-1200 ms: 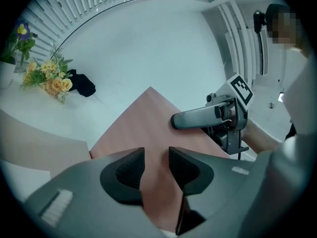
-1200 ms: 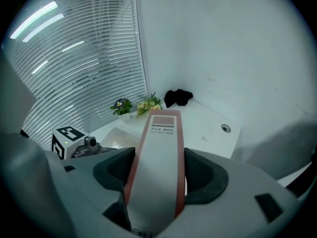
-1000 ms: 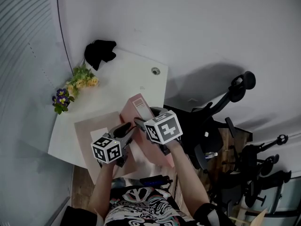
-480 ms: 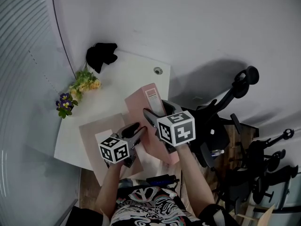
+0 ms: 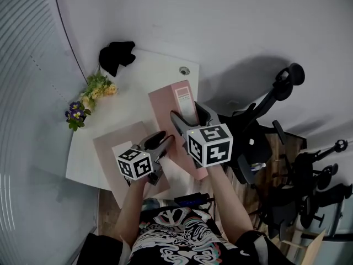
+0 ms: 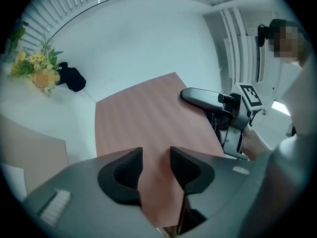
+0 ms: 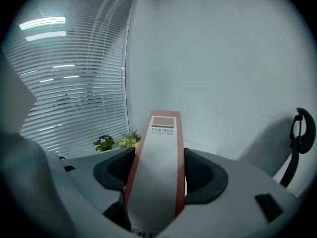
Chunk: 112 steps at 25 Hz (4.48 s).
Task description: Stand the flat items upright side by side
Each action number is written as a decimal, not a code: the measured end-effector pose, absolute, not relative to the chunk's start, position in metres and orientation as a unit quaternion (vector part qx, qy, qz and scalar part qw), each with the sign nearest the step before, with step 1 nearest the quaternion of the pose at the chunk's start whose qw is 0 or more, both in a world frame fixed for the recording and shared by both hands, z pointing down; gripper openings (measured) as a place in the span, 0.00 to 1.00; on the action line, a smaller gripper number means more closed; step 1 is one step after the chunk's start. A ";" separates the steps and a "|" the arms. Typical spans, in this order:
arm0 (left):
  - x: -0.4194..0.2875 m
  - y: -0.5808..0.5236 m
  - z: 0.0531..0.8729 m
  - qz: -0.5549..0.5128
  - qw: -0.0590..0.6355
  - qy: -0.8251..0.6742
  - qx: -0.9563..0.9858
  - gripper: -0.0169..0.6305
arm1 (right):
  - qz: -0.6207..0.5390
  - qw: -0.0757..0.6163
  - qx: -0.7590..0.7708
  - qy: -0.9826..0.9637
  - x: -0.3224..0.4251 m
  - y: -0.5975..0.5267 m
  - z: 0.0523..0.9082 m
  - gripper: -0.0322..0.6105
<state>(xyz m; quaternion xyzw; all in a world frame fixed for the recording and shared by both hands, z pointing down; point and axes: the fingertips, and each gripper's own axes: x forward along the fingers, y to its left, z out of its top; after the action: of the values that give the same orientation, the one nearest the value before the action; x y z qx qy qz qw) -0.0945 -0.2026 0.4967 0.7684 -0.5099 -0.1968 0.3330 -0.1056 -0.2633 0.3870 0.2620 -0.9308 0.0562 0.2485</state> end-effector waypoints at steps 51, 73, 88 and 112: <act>-0.096 -0.199 0.511 -0.198 0.368 -0.533 0.736 0.18 | 0.027 0.085 0.352 -0.932 -0.035 -0.197 0.398 0.52; -0.089 -0.182 0.543 -0.255 0.429 -0.489 0.715 0.27 | 0.067 0.143 0.349 -0.924 -0.014 -0.170 0.451 0.53; -0.098 -0.142 0.509 -0.247 0.376 -0.541 0.710 0.32 | 0.081 0.111 0.323 -0.936 0.006 -0.157 0.440 0.53; -0.148 0.101 0.603 -0.123 0.388 -0.750 0.521 0.41 | 0.070 0.213 0.155 -0.962 -0.009 -0.022 0.523 0.51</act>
<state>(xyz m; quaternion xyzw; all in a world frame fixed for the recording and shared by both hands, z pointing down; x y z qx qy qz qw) -0.1483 0.1005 0.6029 0.5209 -0.7504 -0.1227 0.3880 -0.0087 -0.0221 0.5229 0.1554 -0.9621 0.0705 0.2127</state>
